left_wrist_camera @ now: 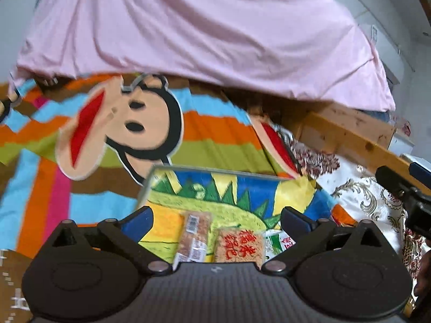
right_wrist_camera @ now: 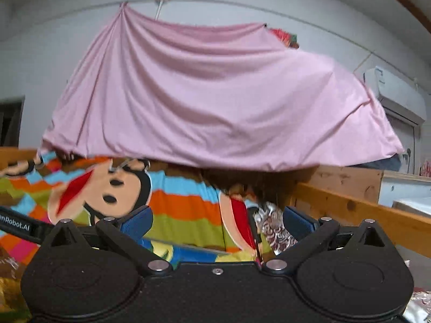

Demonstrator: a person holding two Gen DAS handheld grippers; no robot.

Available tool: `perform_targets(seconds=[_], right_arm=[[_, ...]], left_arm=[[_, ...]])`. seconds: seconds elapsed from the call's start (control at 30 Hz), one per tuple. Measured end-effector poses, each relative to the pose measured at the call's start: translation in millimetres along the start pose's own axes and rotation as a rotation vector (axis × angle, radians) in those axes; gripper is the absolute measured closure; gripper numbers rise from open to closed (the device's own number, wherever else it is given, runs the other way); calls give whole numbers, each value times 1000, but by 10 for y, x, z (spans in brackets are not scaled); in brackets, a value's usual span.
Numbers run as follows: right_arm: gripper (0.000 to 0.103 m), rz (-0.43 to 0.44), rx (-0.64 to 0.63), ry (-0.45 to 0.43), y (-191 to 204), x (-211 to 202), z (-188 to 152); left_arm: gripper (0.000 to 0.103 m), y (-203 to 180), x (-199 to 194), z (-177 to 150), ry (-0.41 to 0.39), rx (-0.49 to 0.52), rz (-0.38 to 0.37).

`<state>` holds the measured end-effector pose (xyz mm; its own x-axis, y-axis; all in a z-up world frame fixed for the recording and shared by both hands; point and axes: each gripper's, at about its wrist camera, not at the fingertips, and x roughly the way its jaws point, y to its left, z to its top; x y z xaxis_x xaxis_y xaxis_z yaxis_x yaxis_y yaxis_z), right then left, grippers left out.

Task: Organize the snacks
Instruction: 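Open both tools and raise them away from the tray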

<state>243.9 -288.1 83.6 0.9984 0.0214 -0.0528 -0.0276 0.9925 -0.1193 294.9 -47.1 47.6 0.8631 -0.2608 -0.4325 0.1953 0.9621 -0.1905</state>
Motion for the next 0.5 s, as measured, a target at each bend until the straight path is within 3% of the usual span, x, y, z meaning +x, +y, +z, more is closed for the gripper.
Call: perform_targets(seconds=[0.2,0.5], right_arm=[[1,22,30,-33,0,-415,125],[1,63,34,-1,41,-1058,135]], left_arm=[[1,-52,-523,-93,-63,9,36],[0,-145,-1153,-326,-63,5,82]])
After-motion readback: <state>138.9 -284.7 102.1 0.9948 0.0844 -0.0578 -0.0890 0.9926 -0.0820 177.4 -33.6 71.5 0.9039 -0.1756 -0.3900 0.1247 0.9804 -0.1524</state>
